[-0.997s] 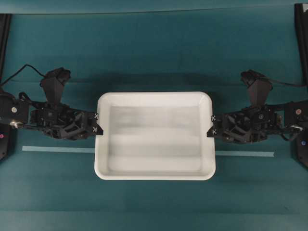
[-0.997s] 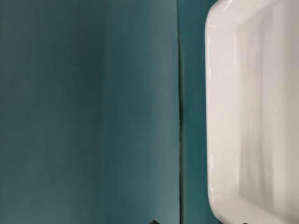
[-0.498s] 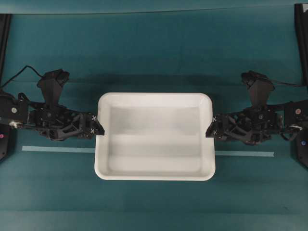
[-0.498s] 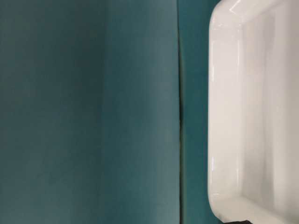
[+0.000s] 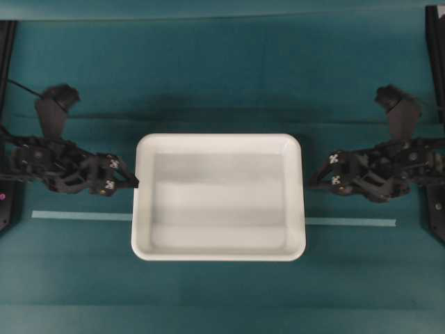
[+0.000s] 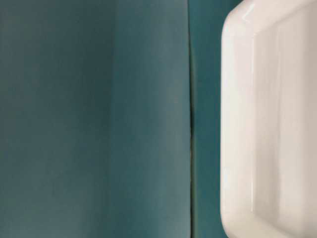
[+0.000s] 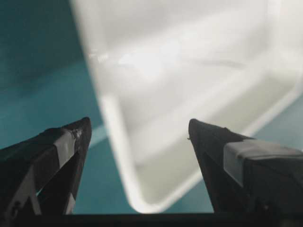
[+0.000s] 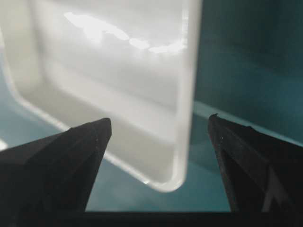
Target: Lift the white case with both hands.
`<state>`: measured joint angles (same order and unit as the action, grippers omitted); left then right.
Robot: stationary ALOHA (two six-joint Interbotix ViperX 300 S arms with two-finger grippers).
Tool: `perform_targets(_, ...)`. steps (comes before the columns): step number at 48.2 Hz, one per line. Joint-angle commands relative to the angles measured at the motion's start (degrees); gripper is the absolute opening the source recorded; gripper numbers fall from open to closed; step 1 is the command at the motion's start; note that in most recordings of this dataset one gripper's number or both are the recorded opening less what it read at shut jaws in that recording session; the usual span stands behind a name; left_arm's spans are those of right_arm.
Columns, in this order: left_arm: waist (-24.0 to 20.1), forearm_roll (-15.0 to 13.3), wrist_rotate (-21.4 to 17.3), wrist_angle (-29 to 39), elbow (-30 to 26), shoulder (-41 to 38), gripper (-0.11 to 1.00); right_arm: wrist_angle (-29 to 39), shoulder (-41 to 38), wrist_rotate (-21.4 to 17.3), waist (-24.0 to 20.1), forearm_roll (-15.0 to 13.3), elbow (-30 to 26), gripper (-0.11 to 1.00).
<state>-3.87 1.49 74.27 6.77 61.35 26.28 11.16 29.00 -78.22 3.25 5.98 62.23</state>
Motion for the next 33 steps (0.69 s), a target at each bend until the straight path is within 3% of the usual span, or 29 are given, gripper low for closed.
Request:
perform_targets(1, -0.44, 0.09, -2.81, 1.05, -1.85, 4.75, 0.89, 0.26, 3.52, 1.14, 0.35, -1.76, -1.23, 0.89)
perform_targets(7, -0.44, 0.18, -8.09, 2.90, -2.55, 11.25, 0.89, 1.05, 8.88, 4.48, 0.53, -5.10, -2.72, 0.89)
perform_targets(20, 0.26, 0.18, -16.61, 6.24, -2.90, 21.01, 0.89, 4.66, 16.35, 18.11, 0.53, -9.84, -7.29, 0.89)
perform_targets(33, 0.44, 0.09, -24.52, 6.15, -5.01, 25.84, 0.89, 4.57, 20.57, 35.24, 0.44, -10.37, -10.55, 0.89)
